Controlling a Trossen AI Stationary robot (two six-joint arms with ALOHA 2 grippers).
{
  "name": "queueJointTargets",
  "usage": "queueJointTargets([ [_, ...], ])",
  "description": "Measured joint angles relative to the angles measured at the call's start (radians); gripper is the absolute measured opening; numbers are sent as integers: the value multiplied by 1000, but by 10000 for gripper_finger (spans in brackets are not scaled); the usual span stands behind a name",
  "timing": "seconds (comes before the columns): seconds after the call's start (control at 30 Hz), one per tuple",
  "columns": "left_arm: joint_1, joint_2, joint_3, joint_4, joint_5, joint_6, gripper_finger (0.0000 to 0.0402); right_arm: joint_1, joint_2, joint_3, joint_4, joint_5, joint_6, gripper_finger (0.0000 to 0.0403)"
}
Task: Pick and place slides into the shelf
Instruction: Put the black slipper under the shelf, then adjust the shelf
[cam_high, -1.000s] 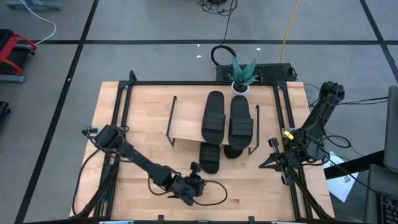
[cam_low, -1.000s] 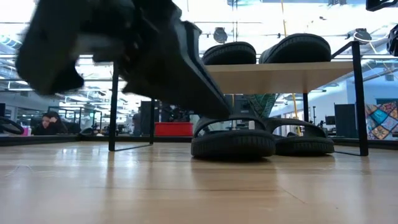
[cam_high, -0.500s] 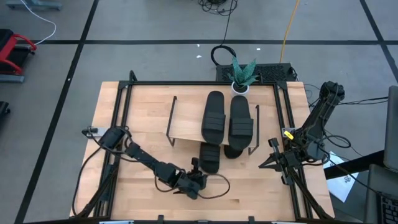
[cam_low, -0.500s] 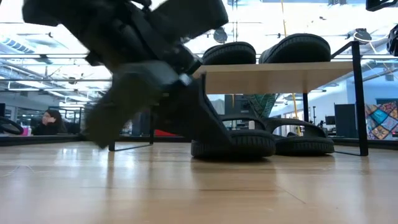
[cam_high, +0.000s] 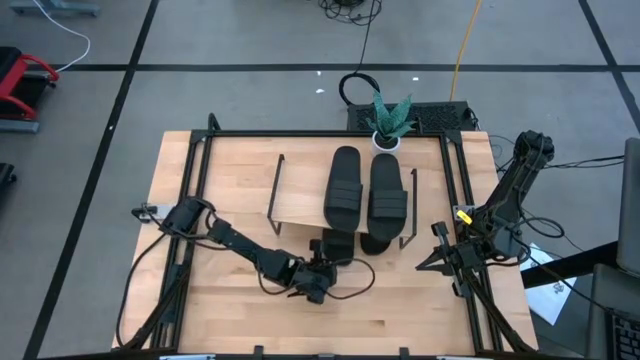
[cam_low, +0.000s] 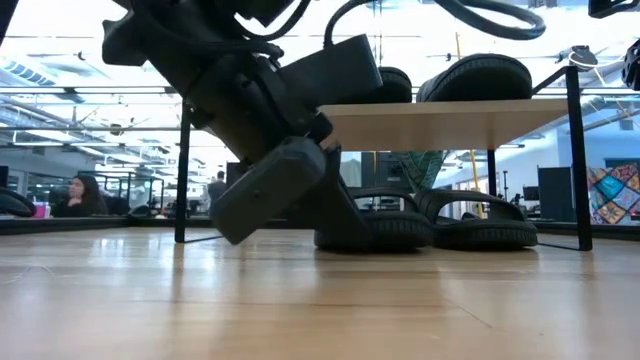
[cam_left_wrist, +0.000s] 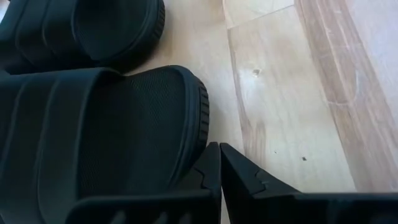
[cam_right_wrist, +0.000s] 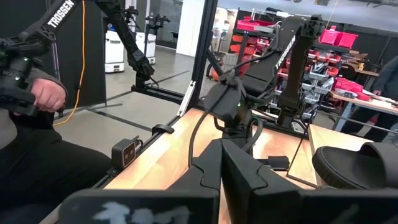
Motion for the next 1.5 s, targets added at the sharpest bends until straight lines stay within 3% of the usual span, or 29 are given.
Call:
queueJointTargets([
  [0.17, -3, -1, 0, 0, 31, 40, 2, 3, 0, 0, 0, 0, -3, 0],
  [0.3, -73, -32, 15, -40, 35, 134, 4, 22, 0, 0, -8, 0, -28, 0],
  [0.43, -186, -125, 37, -236, -174, 89, 1, 49, 0, 0, -31, 1, -25, 0],
  [0.57, -297, -239, 35, -490, -378, -150, 1, 73, 0, 0, -41, 1, -15, 0],
  [0.73, -420, -331, 18, -831, -590, -547, 1, 97, 4, 0, -71, -45, 3, 0],
  [0.9, -475, -374, -21, -1150, -781, -996, 0, 115, 28, 0, -104, -77, 7, 0],
  [1.03, -431, -381, -76, -1389, -796, -1387, 0, 113, 47, 0, -136, -74, 34, 0],
  [1.17, -355, -381, -165, -1474, -756, -1616, 0, 113, 65, 0, -136, -4, 11, 0],
  [1.27, -306, -380, -221, -1475, -744, -1694, 0, 113, 77, 0, -135, 75, -1, 0],
  [1.5, -242, -381, -264, -1457, -730, -1729, 0, 98, 105, 0, -179, 85, 91, 0],
])
